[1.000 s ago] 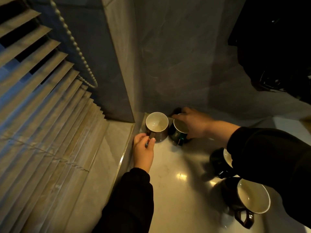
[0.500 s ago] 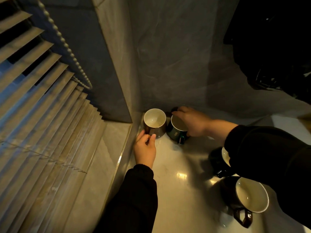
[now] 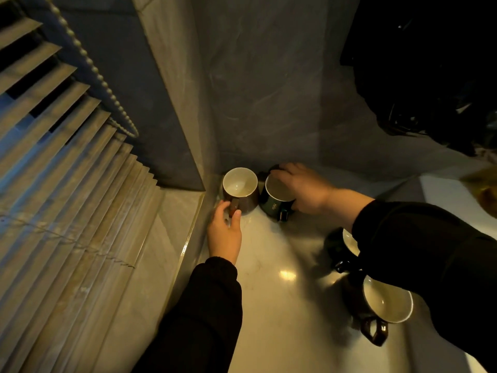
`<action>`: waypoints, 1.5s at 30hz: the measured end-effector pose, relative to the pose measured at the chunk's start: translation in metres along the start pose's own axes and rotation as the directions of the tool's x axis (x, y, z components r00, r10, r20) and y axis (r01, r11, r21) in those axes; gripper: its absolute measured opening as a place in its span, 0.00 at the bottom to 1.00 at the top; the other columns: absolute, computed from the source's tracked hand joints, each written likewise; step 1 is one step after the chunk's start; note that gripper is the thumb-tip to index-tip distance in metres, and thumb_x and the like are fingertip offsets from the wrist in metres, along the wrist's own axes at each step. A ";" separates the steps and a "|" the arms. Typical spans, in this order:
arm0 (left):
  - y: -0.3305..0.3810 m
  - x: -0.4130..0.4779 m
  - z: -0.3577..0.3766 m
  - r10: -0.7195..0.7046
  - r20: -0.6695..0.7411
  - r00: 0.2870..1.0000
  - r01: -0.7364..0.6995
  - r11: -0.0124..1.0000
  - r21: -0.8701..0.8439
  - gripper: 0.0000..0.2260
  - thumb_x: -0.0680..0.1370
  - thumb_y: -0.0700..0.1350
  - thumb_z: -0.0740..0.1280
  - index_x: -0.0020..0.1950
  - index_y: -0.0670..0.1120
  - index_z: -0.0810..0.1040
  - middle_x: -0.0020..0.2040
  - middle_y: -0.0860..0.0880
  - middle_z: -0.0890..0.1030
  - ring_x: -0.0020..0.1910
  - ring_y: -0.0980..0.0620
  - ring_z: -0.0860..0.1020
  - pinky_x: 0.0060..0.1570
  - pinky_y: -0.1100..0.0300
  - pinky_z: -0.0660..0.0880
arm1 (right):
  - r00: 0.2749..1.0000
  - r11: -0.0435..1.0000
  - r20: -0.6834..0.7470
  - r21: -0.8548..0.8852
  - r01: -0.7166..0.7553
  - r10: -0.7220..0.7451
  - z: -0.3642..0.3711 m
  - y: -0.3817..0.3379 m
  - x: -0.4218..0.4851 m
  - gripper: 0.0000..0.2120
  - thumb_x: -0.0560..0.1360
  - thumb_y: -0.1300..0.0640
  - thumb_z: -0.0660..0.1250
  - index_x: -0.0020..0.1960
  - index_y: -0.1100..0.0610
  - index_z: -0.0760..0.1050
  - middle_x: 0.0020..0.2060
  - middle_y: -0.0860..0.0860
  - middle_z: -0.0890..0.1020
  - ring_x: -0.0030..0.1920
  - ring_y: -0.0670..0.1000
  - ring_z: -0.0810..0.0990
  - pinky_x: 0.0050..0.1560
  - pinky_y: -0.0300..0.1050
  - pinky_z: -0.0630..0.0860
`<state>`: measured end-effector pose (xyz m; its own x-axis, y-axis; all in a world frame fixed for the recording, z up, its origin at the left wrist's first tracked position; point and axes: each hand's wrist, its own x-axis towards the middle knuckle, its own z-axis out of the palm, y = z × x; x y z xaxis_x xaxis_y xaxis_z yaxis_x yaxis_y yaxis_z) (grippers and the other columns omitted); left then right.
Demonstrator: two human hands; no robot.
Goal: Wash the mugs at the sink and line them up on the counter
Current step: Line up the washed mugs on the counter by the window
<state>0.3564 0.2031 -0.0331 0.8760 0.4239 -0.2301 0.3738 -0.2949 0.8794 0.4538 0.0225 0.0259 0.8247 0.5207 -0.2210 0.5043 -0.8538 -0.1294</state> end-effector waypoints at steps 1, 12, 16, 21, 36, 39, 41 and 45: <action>0.002 -0.007 -0.002 0.056 -0.027 0.998 -0.055 0.998 0.024 0.17 0.79 0.44 0.64 0.68 0.48 0.70 0.68 0.50 0.71 0.66 0.52 0.69 0.58 0.63 0.66 | 0.999 0.998 -0.035 0.059 -0.024 0.026 -0.001 0.002 -0.009 0.43 0.65 0.62 0.75 0.75 0.54 0.59 0.73 0.54 0.61 0.71 0.58 0.62 0.69 0.46 0.63; 0.057 -0.075 0.057 0.419 0.584 0.696 -0.591 0.795 0.134 0.23 0.78 0.41 0.64 0.73 0.50 0.65 0.72 0.51 0.66 0.71 0.53 0.63 0.68 0.62 0.59 | 0.854 0.817 -0.024 0.306 -0.489 0.520 0.016 0.029 -0.196 0.29 0.74 0.51 0.69 0.72 0.58 0.64 0.64 0.58 0.73 0.61 0.59 0.74 0.58 0.49 0.71; 0.080 -0.081 0.101 0.296 0.765 0.572 -0.662 0.718 0.217 0.34 0.75 0.46 0.69 0.76 0.50 0.56 0.77 0.48 0.57 0.75 0.47 0.56 0.71 0.55 0.56 | 0.820 0.770 0.155 0.284 -0.571 0.551 0.030 0.013 -0.225 0.34 0.72 0.37 0.67 0.69 0.56 0.67 0.63 0.56 0.74 0.60 0.56 0.76 0.57 0.48 0.74; 0.091 -0.081 0.136 0.246 0.870 0.426 -0.838 0.470 0.277 0.41 0.70 0.48 0.74 0.77 0.49 0.55 0.76 0.47 0.59 0.74 0.43 0.58 0.71 0.55 0.56 | 0.826 0.792 0.205 0.238 -0.563 0.525 0.043 0.003 -0.231 0.40 0.63 0.35 0.73 0.66 0.57 0.66 0.61 0.55 0.72 0.59 0.56 0.75 0.55 0.47 0.73; 0.098 -0.027 0.122 0.380 0.694 0.611 -0.787 0.198 0.584 0.32 0.72 0.62 0.67 0.71 0.48 0.66 0.65 0.45 0.72 0.64 0.44 0.68 0.58 0.52 0.70 | 0.835 0.811 0.114 0.199 -0.550 0.539 0.028 0.059 -0.164 0.32 0.66 0.46 0.74 0.64 0.60 0.70 0.60 0.58 0.74 0.59 0.60 0.75 0.53 0.48 0.73; 0.100 -0.016 0.124 0.394 0.685 0.613 -0.784 0.197 0.588 0.32 0.73 0.62 0.66 0.71 0.47 0.65 0.65 0.45 0.72 0.64 0.45 0.68 0.58 0.53 0.69 | 0.838 0.806 0.129 0.230 -0.545 0.530 0.022 0.080 -0.138 0.37 0.66 0.44 0.74 0.68 0.59 0.67 0.64 0.57 0.70 0.63 0.57 0.72 0.57 0.48 0.74; 0.103 -0.011 0.125 0.392 0.691 0.607 -0.790 0.199 0.580 0.32 0.73 0.61 0.66 0.71 0.47 0.64 0.67 0.45 0.71 0.65 0.45 0.68 0.59 0.53 0.69 | 0.845 0.815 0.142 0.226 -0.534 0.515 0.016 0.089 -0.127 0.37 0.67 0.44 0.74 0.70 0.57 0.66 0.66 0.56 0.70 0.65 0.55 0.70 0.60 0.47 0.73; 0.105 -0.004 0.126 0.393 0.689 0.609 -0.787 0.188 0.588 0.31 0.74 0.62 0.65 0.71 0.46 0.64 0.66 0.46 0.71 0.64 0.45 0.68 0.59 0.52 0.69 | 0.848 0.812 0.127 0.245 -0.529 0.514 0.012 0.099 -0.116 0.38 0.67 0.46 0.76 0.71 0.56 0.65 0.68 0.55 0.68 0.63 0.55 0.73 0.60 0.45 0.71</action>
<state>0.4311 0.0624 0.0076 0.8902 -0.4481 -0.0820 -0.4398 -0.8923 0.1017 0.4054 -0.1226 0.0270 0.9264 0.0022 -0.3766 -0.0893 -0.9702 -0.2253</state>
